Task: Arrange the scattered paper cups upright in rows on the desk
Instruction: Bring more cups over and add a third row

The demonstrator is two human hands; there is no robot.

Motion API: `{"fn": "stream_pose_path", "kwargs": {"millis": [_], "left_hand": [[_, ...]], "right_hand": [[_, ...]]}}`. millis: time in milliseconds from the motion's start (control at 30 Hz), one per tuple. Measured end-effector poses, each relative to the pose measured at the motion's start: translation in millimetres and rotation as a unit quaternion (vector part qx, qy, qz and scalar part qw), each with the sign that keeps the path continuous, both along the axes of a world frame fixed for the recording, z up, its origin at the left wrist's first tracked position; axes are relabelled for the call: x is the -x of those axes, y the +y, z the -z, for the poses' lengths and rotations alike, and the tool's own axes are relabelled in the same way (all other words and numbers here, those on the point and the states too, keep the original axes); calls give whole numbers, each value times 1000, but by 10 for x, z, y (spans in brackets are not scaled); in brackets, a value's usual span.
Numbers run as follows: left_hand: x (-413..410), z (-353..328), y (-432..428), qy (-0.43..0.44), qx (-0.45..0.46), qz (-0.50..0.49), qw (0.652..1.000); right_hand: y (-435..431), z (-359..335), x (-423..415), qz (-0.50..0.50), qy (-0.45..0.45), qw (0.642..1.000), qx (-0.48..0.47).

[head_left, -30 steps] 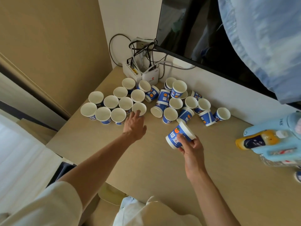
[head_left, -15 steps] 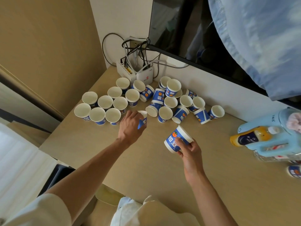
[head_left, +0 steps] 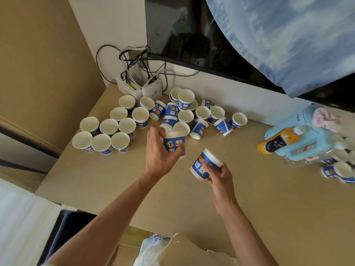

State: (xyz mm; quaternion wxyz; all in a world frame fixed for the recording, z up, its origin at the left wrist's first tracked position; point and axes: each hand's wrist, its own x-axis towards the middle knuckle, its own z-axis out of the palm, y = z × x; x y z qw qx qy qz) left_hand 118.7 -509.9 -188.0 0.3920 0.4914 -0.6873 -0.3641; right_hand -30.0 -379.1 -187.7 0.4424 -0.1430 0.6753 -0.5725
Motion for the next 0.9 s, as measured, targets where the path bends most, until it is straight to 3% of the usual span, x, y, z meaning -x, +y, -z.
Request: {"fn": "stream_pose_path", "kwargs": {"millis": [333, 567, 900], "left_hand": [[473, -269, 564, 163, -126, 79, 975], [1036, -377, 1361, 183, -274, 143, 933], [2118, -581, 3012, 151, -213, 267, 928]], "right_hand": [[672, -176, 374, 64, -25, 997, 37], [1625, -231, 878, 138, -33, 988, 60], [3204, -418, 1693, 238, 27, 967, 88]]}}
